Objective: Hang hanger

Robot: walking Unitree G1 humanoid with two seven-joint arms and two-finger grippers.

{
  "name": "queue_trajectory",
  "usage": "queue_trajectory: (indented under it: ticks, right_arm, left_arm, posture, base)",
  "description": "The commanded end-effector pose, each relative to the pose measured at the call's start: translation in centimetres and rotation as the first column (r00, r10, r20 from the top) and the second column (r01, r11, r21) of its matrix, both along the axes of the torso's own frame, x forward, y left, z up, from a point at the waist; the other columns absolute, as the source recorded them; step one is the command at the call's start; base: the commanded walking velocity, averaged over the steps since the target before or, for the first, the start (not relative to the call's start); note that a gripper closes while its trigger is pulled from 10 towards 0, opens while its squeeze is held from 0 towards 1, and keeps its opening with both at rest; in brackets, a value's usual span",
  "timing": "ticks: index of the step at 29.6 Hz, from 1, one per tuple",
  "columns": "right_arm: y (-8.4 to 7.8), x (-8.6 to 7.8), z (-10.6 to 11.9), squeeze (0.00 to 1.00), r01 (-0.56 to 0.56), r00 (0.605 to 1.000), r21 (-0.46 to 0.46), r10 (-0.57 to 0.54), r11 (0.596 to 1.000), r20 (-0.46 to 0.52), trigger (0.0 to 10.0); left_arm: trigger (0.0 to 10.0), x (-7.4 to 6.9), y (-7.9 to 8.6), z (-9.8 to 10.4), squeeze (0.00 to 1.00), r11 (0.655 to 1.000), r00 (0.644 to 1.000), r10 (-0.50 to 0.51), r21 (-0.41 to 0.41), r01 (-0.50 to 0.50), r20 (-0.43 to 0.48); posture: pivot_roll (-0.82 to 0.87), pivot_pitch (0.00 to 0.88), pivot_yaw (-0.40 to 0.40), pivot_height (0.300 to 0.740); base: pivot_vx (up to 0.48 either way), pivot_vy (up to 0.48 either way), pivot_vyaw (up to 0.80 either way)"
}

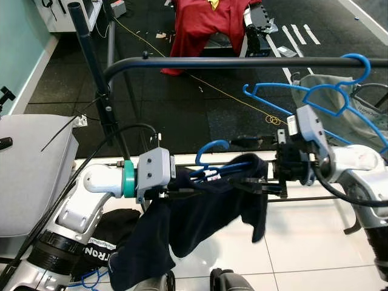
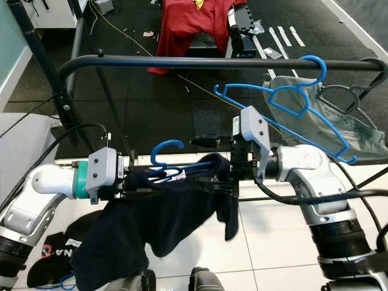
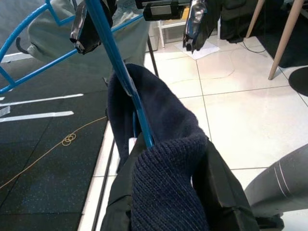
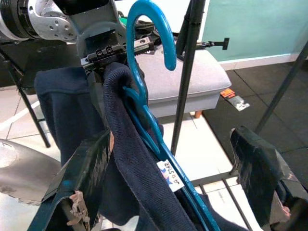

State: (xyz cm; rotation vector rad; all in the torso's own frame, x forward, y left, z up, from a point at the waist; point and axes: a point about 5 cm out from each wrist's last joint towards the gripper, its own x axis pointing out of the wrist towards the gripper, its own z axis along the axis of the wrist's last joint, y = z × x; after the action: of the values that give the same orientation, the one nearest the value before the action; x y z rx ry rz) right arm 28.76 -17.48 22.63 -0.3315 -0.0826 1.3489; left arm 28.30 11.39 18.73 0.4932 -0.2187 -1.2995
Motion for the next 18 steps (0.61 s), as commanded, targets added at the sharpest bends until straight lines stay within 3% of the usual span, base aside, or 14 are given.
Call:
queue_trajectory:
  ticks: [1, 6, 18]
  right_arm:
    - [-0.6, -0.2, -0.2, 0.00, 0.027, 1.000, 0.010, -0.027, 1.000, 0.006, 10.0]
    - [1.3, -2.0, -1.1, 0.00, -0.097, 0.994, 0.053, 0.100, 0.994, -0.050, 10.0]
    - [1.8, -1.4, -1.1, 0.00, -0.135, 0.991, 0.024, 0.135, 0.991, -0.015, 10.0]
  left_arm:
    - [0.0, 0.2, 0.1, 0.4, 0.00, 1.000, 1.000, 0.010, -0.024, -0.010, 0.028]
    - [0.0, 1.0, 0.0, 0.1, 0.00, 0.994, 0.997, 0.075, -0.086, -0.073, 0.023]
    - [0.0, 0.5, -0.9, 0.9, 0.00, 0.992, 0.999, 0.007, -0.125, -0.003, 0.036]
  posture:
    - [-0.09, 0.058, 0.059, 0.740]
    - [-0.09, 0.070, 0.058, 0.740]
    - [-0.09, 0.079, 0.051, 0.740]
  base:
    - [0.000, 0.000, 0.00]
    - [0.000, 0.000, 0.00]
    - [0.000, 0.000, 0.00]
